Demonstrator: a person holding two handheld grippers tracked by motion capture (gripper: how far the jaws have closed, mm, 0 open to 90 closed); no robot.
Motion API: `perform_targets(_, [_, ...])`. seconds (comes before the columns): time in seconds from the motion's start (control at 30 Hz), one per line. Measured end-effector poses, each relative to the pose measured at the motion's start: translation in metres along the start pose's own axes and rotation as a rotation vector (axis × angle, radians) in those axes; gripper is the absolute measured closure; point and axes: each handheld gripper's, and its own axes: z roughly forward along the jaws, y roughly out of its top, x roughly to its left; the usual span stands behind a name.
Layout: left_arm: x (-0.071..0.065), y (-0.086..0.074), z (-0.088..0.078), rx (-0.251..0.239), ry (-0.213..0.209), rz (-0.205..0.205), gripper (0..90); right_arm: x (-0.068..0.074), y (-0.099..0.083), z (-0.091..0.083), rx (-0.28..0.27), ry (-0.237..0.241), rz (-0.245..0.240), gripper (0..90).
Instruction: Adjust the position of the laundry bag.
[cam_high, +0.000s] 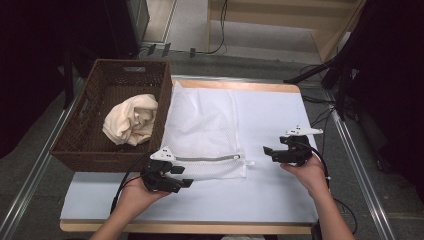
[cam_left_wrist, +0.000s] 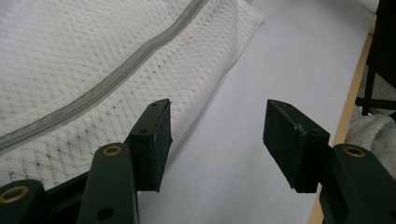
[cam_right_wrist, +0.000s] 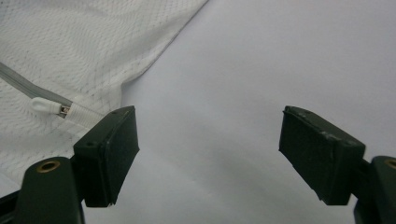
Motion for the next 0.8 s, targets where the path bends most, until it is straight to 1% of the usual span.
perform_targets(0.07, [0.0,0.0,0.0,-0.007,-0.002,0.0,42.1,0.0,0.0,0.0,0.004,-0.002,0.007,20.1])
perform_targets(0.1, [0.0,0.0,0.0,-0.008,-0.002,0.001,42.0,0.0,0.0,0.001,0.008,0.007,0.013,20.1])
perform_targets(0.13, [0.0,0.0,0.0,-0.008,-0.004,0.002,42.0,0.0,0.0,0.001,0.015,0.019,0.007,19.9])
perform_targets(0.17, [0.0,0.0,0.0,-0.008,-0.004,0.001,41.8,0.001,0.0,0.002,0.021,0.02,0.007,20.3])
perform_targets(0.2, [-0.001,0.0,0.0,-0.008,-0.009,-0.006,41.7,0.002,0.0,0.002,0.029,0.029,0.003,21.3])
perform_targets(0.23, [-0.001,0.001,0.0,-0.004,-0.017,-0.016,42.1,0.003,0.0,0.002,0.027,0.035,0.0,22.3])
perform_targets(0.27, [-0.001,0.001,-0.001,-0.012,-0.022,-0.021,42.4,0.004,0.001,0.002,0.024,0.042,-0.005,22.3])
perform_targets(0.3, [-0.002,0.001,-0.001,-0.021,-0.024,-0.016,42.6,0.005,0.002,0.002,0.017,0.044,-0.011,24.3])
perform_targets(0.33, [-0.002,0.001,-0.001,-0.024,-0.023,-0.012,42.8,0.005,0.003,0.002,0.015,0.058,-0.015,25.3])
perform_targets(0.37, [-0.002,0.001,-0.001,-0.022,-0.02,-0.007,43.0,0.005,0.003,0.002,0.013,0.058,-0.021,25.3])
perform_targets(0.47, [-0.002,-0.001,0.0,-0.019,-0.014,-0.004,43.5,0.008,0.005,0.003,0.028,0.061,-0.01,26.6])
perform_targets(0.5, [-0.001,-0.001,-0.001,-0.018,-0.014,-0.001,43.9,0.009,0.006,0.003,0.026,0.064,-0.018,27.0])
perform_targets(0.57, [0.0,-0.002,-0.001,-0.016,-0.012,0.009,44.3,0.011,0.009,0.003,0.016,0.066,-0.017,28.3])
perform_targets(0.7, [0.003,-0.001,-0.002,-0.02,-0.032,-0.017,44.5,0.017,0.012,0.004,-0.001,0.065,-0.025,29.6])
perform_targets(0.73, [0.004,-0.001,-0.003,-0.021,-0.03,-0.012,44.6,0.018,0.013,0.004,0.0,0.069,-0.032,30.3])
perform_targets(0.8, [0.003,-0.001,-0.004,-0.012,-0.021,0.008,44.7,0.02,0.014,0.004,0.004,0.101,-0.019,32.4])
